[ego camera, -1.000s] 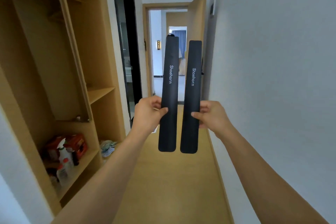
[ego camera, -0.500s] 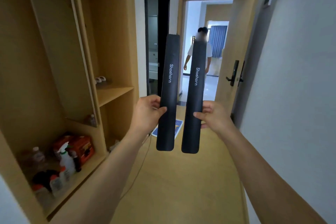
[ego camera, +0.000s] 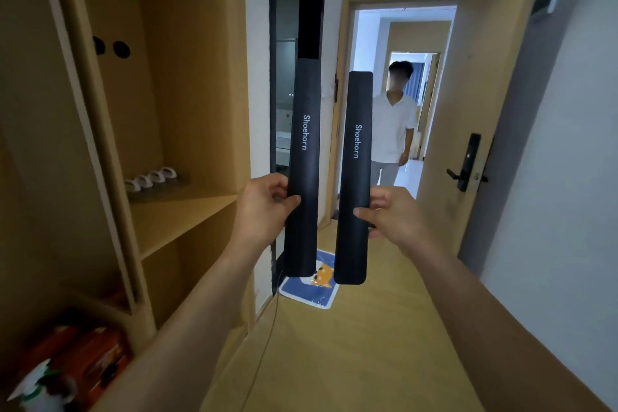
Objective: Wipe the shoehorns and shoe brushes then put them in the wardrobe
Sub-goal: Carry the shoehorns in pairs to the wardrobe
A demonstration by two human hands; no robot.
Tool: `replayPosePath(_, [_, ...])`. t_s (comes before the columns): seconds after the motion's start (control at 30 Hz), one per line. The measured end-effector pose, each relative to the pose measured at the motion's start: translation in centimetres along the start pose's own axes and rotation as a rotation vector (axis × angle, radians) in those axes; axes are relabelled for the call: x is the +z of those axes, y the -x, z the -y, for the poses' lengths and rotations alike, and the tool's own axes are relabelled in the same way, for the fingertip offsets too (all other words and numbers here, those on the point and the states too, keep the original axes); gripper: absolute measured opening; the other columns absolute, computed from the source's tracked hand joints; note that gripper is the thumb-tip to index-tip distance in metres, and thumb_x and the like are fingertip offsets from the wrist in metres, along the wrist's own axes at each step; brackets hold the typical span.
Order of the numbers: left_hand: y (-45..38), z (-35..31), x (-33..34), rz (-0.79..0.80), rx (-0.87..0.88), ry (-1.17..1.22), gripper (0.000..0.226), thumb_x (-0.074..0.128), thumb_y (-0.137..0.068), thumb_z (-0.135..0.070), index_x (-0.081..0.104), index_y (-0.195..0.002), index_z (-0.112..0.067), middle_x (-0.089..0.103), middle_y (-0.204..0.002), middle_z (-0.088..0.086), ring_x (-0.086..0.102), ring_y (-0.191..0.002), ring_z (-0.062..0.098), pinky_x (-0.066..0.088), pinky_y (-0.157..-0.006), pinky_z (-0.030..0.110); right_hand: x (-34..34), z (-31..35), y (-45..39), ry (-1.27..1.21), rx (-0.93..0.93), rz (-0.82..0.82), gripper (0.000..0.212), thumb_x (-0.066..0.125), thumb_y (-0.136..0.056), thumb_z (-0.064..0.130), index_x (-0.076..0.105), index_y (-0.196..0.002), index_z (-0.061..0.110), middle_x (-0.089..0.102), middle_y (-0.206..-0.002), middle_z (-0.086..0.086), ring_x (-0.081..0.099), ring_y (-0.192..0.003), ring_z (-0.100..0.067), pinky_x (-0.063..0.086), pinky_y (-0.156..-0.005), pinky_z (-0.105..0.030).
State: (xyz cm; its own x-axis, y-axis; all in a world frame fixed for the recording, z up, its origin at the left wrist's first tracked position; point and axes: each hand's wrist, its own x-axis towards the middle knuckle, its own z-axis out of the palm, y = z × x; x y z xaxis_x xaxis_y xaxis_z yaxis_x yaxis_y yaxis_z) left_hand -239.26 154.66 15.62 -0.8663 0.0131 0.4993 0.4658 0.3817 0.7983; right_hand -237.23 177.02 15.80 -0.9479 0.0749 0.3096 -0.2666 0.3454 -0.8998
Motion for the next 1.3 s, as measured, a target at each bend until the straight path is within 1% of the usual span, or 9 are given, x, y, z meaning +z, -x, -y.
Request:
replayPosePath(0.13, [-6.6,3.4,0.7,-0.027,-0.014,-0.022,0.006,0.073,-0.085,-0.013,0.069,-0.086,-0.017,0.069,-0.084,0.0,0.068,-0.08,0.019,0.061,-0.07,0.046,2.4,-2.2,-7.9,-0.032,0.013,0.043,0.027,0.069,-0.088,-0.004,0.072,-0.09,0.024,0.076,-0.086,0.001,0.074,-0.082,-0.017,0.063,-0.065,-0.034])
replayPosePath(0.3, [-14.4,8.6,0.3,-0.09,-0.041,-0.1,0.007,0.073,-0.084,-0.015,0.07,-0.088,-0.021,0.071,-0.086,-0.004,0.069,-0.08,0.015,0.06,-0.073,0.044,6.8,-5.1,-18.5,-0.059,-0.009,0.118,0.025,0.07,-0.087,-0.002,0.071,-0.089,0.023,0.076,-0.087,-0.005,0.073,-0.084,-0.026,0.062,-0.071,-0.046])
replayPosePath(0.43, [-20.1,12.6,-0.5,-0.174,-0.069,-0.129,0.013,0.073,-0.085,-0.014,0.071,-0.094,-0.023,0.07,-0.088,-0.006,0.068,-0.085,0.012,0.061,-0.073,0.043,11.2,-6.9,-27.2,-0.117,-0.061,0.231,0.028,0.069,-0.087,-0.003,0.072,-0.085,0.025,0.076,-0.073,0.007,0.073,-0.071,-0.01,0.058,-0.054,-0.027])
replayPosePath(0.5, [-23.2,14.5,-0.9,-0.226,-0.086,-0.152,0.013,0.072,-0.085,-0.014,0.07,-0.094,-0.022,0.07,-0.089,-0.006,0.068,-0.086,0.012,0.061,-0.073,0.042,13.4,-7.5,-31.9,-0.141,-0.093,0.293,0.024,0.07,-0.087,-0.003,0.074,-0.091,0.02,0.077,-0.078,0.006,0.074,-0.074,-0.009,0.058,-0.056,-0.026])
replayPosePath(0.6, [-27.7,16.9,-1.6,-0.304,-0.131,-0.207,0.012,0.072,-0.085,-0.015,0.069,-0.092,-0.024,0.07,-0.088,-0.007,0.068,-0.084,0.01,0.061,-0.072,0.04,16.6,-7.9,-38.6,-0.172,-0.126,0.385,0.021,0.07,-0.087,-0.002,0.074,-0.102,0.012,0.077,-0.093,-0.005,0.075,-0.087,-0.02,0.062,-0.067,-0.038])
replayPosePath(0.77, [-34.1,20.1,-2.7,-0.425,-0.171,-0.333,0.013,0.072,-0.085,-0.02,0.067,-0.089,-0.031,0.069,-0.085,-0.013,0.065,-0.08,-0.003,0.057,-0.072,0.026,21.6,-7.6,-48.3,-0.195,-0.185,0.537,0.022,0.071,-0.087,0.002,0.072,-0.103,0.018,0.076,-0.094,0.001,0.074,-0.086,-0.015,0.063,-0.066,-0.032])
replayPosePath(0.97, [-37.8,24.1,-6.4,-0.534,-0.287,-0.381,0.012,0.07,-0.086,-0.023,0.066,-0.092,-0.032,0.07,-0.091,-0.012,0.067,-0.086,0.001,0.059,-0.082,0.035,29.7,-7.5,-55.2,-0.271,-0.189,0.692,0.02,0.07,-0.089,0.004,0.072,-0.105,0.017,0.076,-0.093,0.002,0.073,-0.088,-0.015,0.058,-0.061,-0.027])
replayPosePath(1.1, [-39.6,26.9,-9.7,-0.609,-0.306,-0.4,0.015,0.069,-0.087,-0.02,0.065,-0.096,-0.031,0.07,-0.093,-0.011,0.068,-0.087,0.001,0.06,-0.08,0.035,35.3,-6.9,-57.8,-0.28,-0.212,0.755,0.025,0.071,-0.088,0.004,0.072,-0.09,0.029,0.076,-0.085,0.008,0.074,-0.083,-0.012,0.06,-0.064,-0.031])
replayPosePath(1.3, [-43.0,31.4,-15.9,-0.734,-0.252,-0.453,0.014,0.069,-0.087,-0.021,0.064,-0.09,-0.034,0.069,-0.089,-0.012,0.065,-0.081,-0.006,0.052,-0.065,0.016,43.4,-4.4,-61.7,-0.305,-0.267,0.84,0.023,0.069,-0.089,0.002,0.073,-0.104,0.018,0.076,-0.097,-0.001,0.074,-0.09,-0.016,0.062,-0.068,-0.033])
